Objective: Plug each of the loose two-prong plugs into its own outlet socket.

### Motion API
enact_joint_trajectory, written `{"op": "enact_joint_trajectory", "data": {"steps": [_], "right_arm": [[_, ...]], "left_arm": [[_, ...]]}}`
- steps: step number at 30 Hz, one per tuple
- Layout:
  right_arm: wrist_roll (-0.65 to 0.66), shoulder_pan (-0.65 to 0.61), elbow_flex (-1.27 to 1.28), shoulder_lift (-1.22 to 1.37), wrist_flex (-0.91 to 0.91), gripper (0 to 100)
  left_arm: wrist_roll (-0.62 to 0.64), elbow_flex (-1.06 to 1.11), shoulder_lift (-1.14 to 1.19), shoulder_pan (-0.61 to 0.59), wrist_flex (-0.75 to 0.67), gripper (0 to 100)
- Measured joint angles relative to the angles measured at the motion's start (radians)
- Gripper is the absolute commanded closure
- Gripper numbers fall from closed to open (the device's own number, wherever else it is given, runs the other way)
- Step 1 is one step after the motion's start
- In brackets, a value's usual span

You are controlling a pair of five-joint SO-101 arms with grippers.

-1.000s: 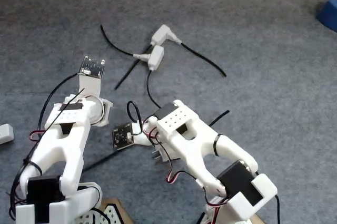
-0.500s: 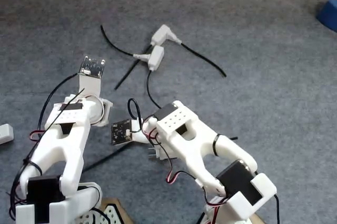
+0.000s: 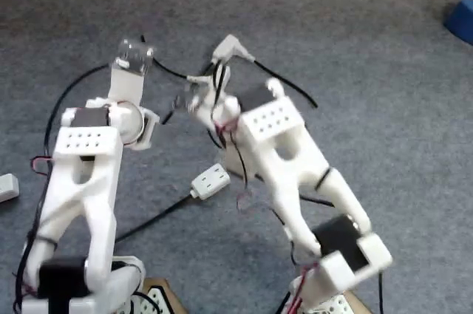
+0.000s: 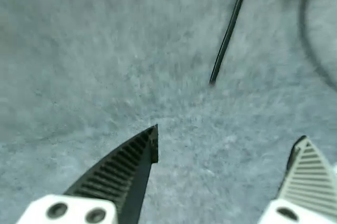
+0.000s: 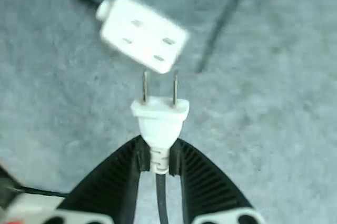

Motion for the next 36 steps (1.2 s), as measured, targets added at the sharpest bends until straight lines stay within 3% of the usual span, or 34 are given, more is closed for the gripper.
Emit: {"op": "enact_joint_trajectory", "data": {"steps": [5, 10, 14, 20, 25, 31, 36], "right_arm": [[-0.189, 0.035, -0.341, 0.144, 0.066, 99.0], [-0.362, 0.038, -0.385, 0.153, 0.003, 99.0], [-0.427, 0.026, -0.359, 0.153, -0.071, 99.0], [-0.439, -0.051, -0.052, 0.153, -0.331, 99.0], [-0.439, -0.103, 0.304, 0.0, -0.569, 99.0], [-0.439, -0.13, 0.634, -0.371, -0.618, 99.0], [-0.437, -0.199, 0.738, -0.548, -0.618, 99.0]], "left_arm": [[-0.003, 0.097, -0.293, 0.046, 0.06, 62], [-0.038, 0.423, -0.675, 0.041, -0.068, 60], [-0.057, 0.681, -0.974, 0.034, -0.157, 56], [-0.112, 0.931, -1.339, -0.008, -0.239, 56], [-0.123, 0.965, -1.404, -0.043, -0.252, 56], [-0.123, 0.973, -1.392, -0.012, -0.276, 57], [-0.123, 0.973, -1.392, 0.009, -0.276, 57]]}}
